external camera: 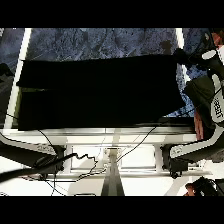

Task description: Fold the clothes and pants, and hang the long-sleeved shirts on hangers.

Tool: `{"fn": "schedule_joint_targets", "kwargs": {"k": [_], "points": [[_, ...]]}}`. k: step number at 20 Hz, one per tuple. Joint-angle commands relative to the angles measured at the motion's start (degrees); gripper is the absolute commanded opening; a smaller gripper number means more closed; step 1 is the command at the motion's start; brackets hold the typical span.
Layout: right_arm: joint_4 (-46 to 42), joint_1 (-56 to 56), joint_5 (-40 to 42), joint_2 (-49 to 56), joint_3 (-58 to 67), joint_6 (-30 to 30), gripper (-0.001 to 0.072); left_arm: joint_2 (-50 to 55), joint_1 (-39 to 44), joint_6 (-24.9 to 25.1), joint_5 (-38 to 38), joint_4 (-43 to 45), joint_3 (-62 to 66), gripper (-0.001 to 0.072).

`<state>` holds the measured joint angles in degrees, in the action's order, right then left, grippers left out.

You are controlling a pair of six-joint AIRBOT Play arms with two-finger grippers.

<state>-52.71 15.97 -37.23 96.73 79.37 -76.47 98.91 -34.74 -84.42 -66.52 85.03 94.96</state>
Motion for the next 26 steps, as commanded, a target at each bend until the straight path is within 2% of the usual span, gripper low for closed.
{"fn": "schedule_joint_targets", "kwargs": {"k": [1, 4, 5, 6, 7, 8, 10, 11, 12, 13, 14, 15, 16, 17, 19, 22, 26], "points": [[-1.88, -0.07, 6.51, 0.0, 1.14, -4.09, 0.0012, 0.35, -0.04, -0.02, -0.87, 0.22, -0.07, 0.0605], [-1.7, -0.07, 8.33, 0.0, 1.16, -4.07, 0.0015, 1.62, -0.04, 0.0, -3.39, 0.2, -0.11, 0.0605], [-1.73, -0.07, 8.26, 0.0, 1.16, -4.02, 0.0164, 1.92, -0.04, 0.0, -4.22, 0.22, -0.11, 0.0605], [-1.7, -0.07, 8.24, -0.07, 1.18, -4.02, 0.0446, 1.99, -0.04, 0.0, -4.74, 0.2, -0.09, 0.0605], [-1.75, -0.04, 7.69, -0.17, 1.22, -4.0, 0.0615, 1.81, -0.04, 0.0, -5.33, 0.2, 0.02, 0.0605], [-1.97, -0.02, 6.23, -0.5, 1.4, -3.98, 0.0625, 1.42, -0.04, 0.04, -5.9, 0.2, 0.04, 0.0603], [-4.11, 0.13, 2.4, -2.14, 1.46, -3.98, 0.0621, -0.04, 0.09, 0.09, -6.8, -0.22, 0.04, 0.0573], [-5.84, 0.13, -0.26, -3.45, 1.46, -4.0, 0.0618, -1.03, 0.13, 0.61, -7.48, -1.4, 0.04, 0.0511], [-7.28, 0.13, -3.41, -5.07, 1.46, -4.0, 0.0557, -2.03, 0.24, 2.34, -8.22, -3.56, 0.04, 0.0406], [-8.92, 0.13, -7.65, -7.1, 1.46, -3.98, 0.0353, -3.28, 0.46, 4.22, -8.83, -6.73, 0.04, 0.0213], [-10.64, 0.13, -11.34, -9.16, 1.44, -3.89, 0.0229, -4.59, 0.48, 5.31, -8.72, -10.32, 0.02, 0.0137], [-13.0, 0.13, -16.17, -11.5, 1.44, -3.89, 0.0162, -6.12, 0.52, 6.64, -8.59, -15.21, 0.02, 0.0136], [-14.95, 0.13, -20.92, -13.66, 1.31, -3.89, 0.0095, -7.69, 0.63, 8.83, -9.05, -19.41, 0.02, 0.0093], [-16.65, 0.13, -25.22, -16.09, 0.79, -3.93, 0.0015, -9.64, 0.98, 12.41, -9.62, -22.1, 0.0, 0.001], [-18.1, 0.13, -30.14, -22.73, -3.02, -5.68, 0.0013, -13.46, 1.97, 13.38, -9.68, -22.1, -0.04, 0.001], [-18.84, 0.13, -28.85, -36.54, -14.73, -10.62, 0.0013, -19.47, 2.89, 13.38, -9.66, -22.29, -1.18, 0.001], [-28.5, 0.13, -26.62, -55.54, -34.03, -25.86, 0.0017, -24.85, 2.89, 13.73, -10.73, -22.82, -5.31, 0.001]]}}
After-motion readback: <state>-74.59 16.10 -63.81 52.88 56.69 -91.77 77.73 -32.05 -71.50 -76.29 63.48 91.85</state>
